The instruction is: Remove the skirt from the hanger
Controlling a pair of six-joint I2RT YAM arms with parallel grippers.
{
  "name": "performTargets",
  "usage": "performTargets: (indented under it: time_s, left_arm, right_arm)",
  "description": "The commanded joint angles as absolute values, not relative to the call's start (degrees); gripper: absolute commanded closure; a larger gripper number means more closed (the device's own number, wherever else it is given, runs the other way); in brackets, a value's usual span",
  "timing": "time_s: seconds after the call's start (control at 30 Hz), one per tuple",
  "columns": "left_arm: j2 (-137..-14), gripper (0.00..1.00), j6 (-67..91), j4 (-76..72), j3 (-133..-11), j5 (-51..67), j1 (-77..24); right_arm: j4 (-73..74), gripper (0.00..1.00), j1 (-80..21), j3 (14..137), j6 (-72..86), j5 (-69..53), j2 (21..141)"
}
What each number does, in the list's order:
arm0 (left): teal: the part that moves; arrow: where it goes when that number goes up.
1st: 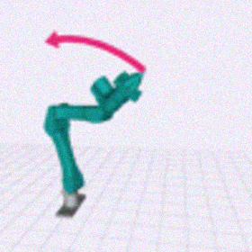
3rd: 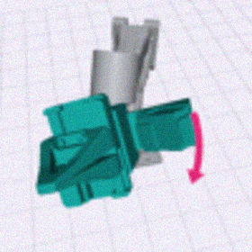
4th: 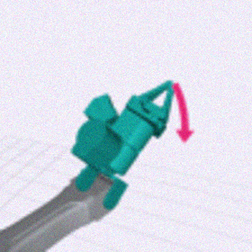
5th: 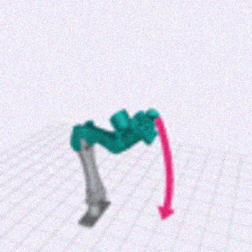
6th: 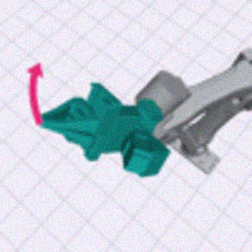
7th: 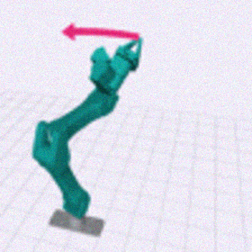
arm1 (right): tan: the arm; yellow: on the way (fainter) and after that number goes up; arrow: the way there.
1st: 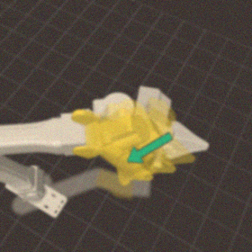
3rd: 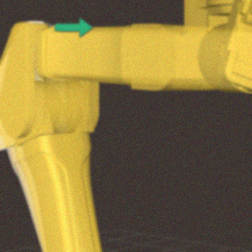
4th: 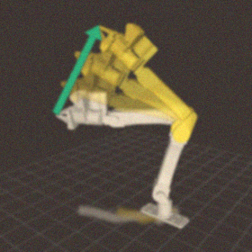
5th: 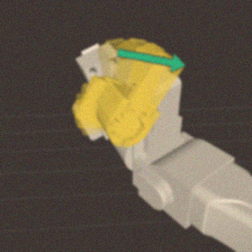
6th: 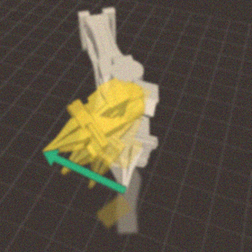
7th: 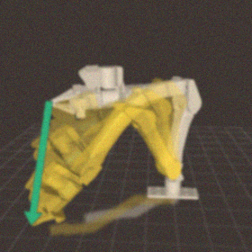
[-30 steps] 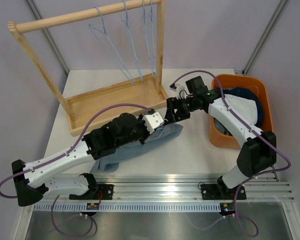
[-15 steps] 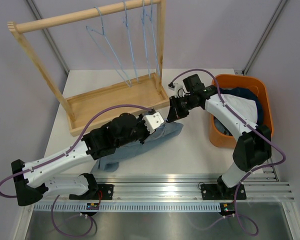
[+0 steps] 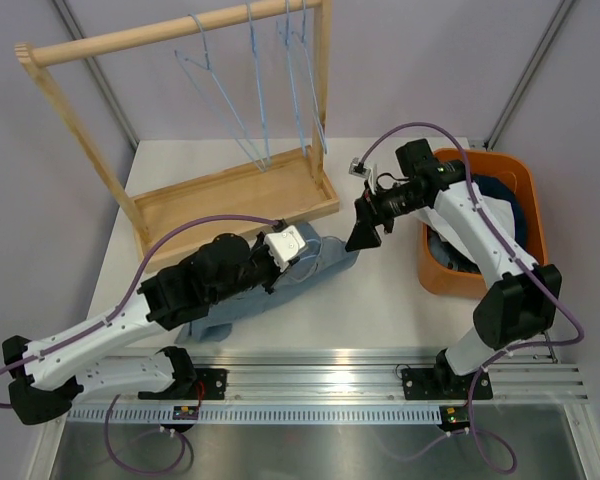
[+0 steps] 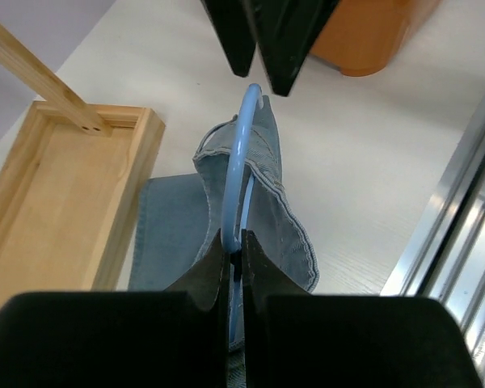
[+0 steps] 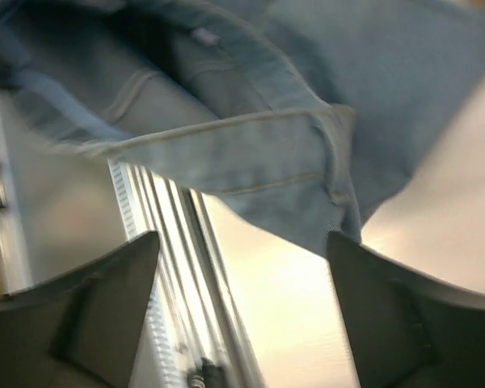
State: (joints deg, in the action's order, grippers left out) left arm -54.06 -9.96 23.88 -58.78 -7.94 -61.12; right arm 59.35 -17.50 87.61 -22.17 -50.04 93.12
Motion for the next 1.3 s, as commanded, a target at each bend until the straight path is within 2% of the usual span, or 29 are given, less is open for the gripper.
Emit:
performTargets:
  time_s: [0.0,0.13,0.23,0.37,0.43,0.8,1.27]
  left_arm:
    - [-54.75,1.00,-6.16,18.11,-58.27,-3.08,-61.08]
    - [-55.81,1.00,-2.99,16.53,-57.13,-0.88,-60.56]
    - [-54.85,1.00,-3.68,13.98,-55.73,2.00,-60.38]
    - [-55.28,1.00,-10.18,16.85,-56.16,13.67,-60.38]
    - [-56.16,1.00,-13.69,20.45,-57.73,16.16,-60.38]
    - [-55.90,1.00,-21.88,27.24,-61.35,14.24,-60.38]
    - [-56.95,1.00,-29.44,32.96,-64.33,8.61,-60.38]
  right_arm:
    - [68.48,0.03,-18.28,89.22,-51.83,-65.73,85.27]
    - [56.18,0.01,-18.28,77.74,-59.04,-67.14,73.51]
    - [66.58,0.00,-18.90,79.35,-79.04,-67.15,75.30]
    - [84.26,0.01,-19.07,83.57,-114.15,-65.57,80.32]
    - [92.44,0.01,-20.73,87.26,-123.09,-63.04,84.26]
    - [93.60,0.13,-29.61,85.87,-124.11,-53.97,88.07]
    - [91.50,0.20,-37.61,81.57,-120.15,-46.85,87.80]
